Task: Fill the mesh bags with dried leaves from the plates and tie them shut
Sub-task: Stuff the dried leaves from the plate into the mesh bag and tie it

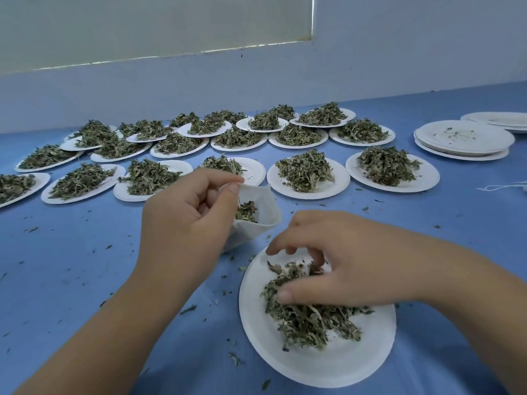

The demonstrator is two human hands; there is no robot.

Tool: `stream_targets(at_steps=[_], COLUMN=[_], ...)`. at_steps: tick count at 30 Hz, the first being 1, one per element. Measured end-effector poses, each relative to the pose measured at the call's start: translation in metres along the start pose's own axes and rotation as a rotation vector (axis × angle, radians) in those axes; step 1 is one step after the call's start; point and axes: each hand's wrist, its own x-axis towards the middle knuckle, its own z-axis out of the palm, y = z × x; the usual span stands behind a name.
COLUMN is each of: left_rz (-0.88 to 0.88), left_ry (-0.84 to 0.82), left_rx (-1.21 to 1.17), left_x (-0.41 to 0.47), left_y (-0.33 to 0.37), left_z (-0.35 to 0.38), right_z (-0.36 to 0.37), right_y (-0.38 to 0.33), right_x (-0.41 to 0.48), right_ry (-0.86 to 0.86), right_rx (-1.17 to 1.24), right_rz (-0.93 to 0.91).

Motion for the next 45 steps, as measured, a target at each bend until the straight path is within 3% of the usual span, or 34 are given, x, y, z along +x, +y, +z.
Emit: stream_targets(at_steps=[6, 19, 31, 35, 40, 45], left_rz=[-0.02, -0.005, -0.017, -0.015, -0.054, -0.076], left_ry=[-0.035, -0.028, -0.099, -0.129, -0.17, -0.171], left_rx=[-0.001, 0.058, 0.04, 0.047, -0.013, -0.024], left_x=[0.0, -0.001, -0.004, -0.006, -0.008, -0.007], left_y=[-0.003, -0.004, -0.006, -0.005, 0.0, 0.002], left_z=[0.003, 0.004, 0.011, 0.016, 0.018, 0.019], right_z=[0.012, 0.011, -0.008, -0.003, 0.005, 0.01], right_y=[-0.01, -0.006, -0.011, -0.012, -0.015, -0.016], right_x=[0.003, 0.004, -0.002, 0.001, 0.008, 0.009], right_ry=[-0.082, 0.032, 0.398, 0.561, 0.545, 0.541], right_rx=[-0.068, -0.017, 0.484, 0.295, 0.018, 0.046], right_rz=[0.011, -0.009, -0.11, -0.043, 0.017, 0.041])
